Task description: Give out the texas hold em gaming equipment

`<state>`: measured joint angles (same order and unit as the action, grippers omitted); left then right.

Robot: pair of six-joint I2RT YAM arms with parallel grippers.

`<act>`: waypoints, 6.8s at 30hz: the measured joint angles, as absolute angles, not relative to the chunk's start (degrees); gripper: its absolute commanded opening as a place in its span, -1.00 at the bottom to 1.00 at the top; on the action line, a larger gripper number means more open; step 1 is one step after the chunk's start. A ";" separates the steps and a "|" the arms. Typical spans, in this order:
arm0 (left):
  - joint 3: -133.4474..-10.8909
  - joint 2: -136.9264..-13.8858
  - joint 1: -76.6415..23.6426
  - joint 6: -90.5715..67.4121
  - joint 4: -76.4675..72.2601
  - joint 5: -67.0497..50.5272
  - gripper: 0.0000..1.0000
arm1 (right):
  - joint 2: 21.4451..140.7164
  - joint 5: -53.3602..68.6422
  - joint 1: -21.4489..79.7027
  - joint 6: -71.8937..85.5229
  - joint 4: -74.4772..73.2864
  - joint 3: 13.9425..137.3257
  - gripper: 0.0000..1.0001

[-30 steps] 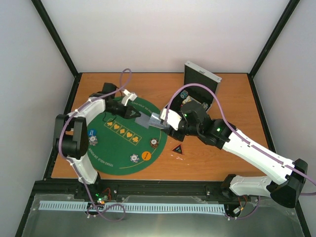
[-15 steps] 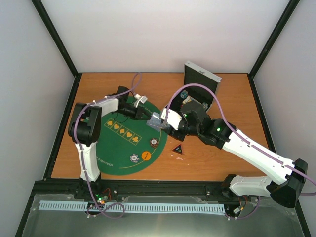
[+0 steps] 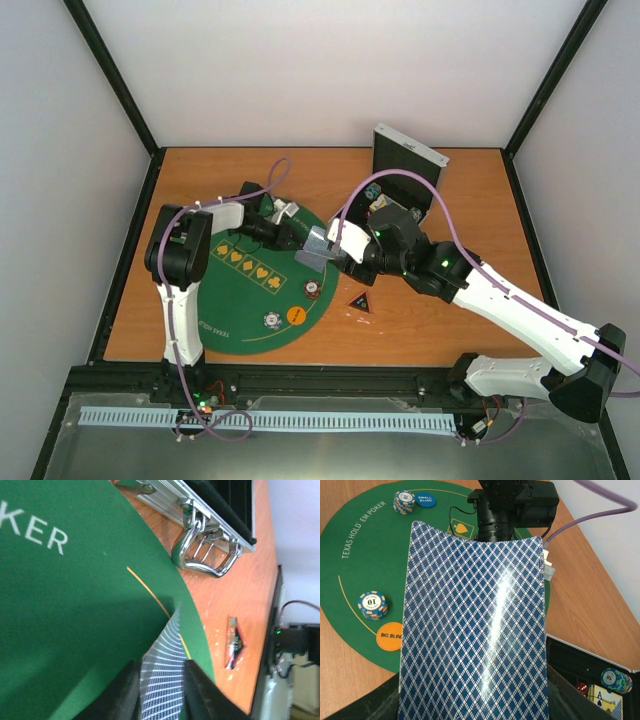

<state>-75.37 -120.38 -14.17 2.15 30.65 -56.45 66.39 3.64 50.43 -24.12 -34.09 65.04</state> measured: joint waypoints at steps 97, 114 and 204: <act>-86.28 -87.68 -17.56 14.74 60.12 -62.61 -0.11 | 67.77 2.09 50.39 -26.17 -32.27 65.43 0.04; -85.89 -87.92 -19.77 16.03 61.49 -64.55 -0.99 | 67.77 1.96 50.39 -26.59 -32.27 65.43 0.04; -54.72 -88.25 43.72 10.92 27.22 -36.07 0.99 | 62.39 6.35 46.52 -26.96 -31.33 61.56 0.03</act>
<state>-54.72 -88.25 43.72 10.92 27.22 -36.07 62.39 6.35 46.52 -26.96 -31.33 61.56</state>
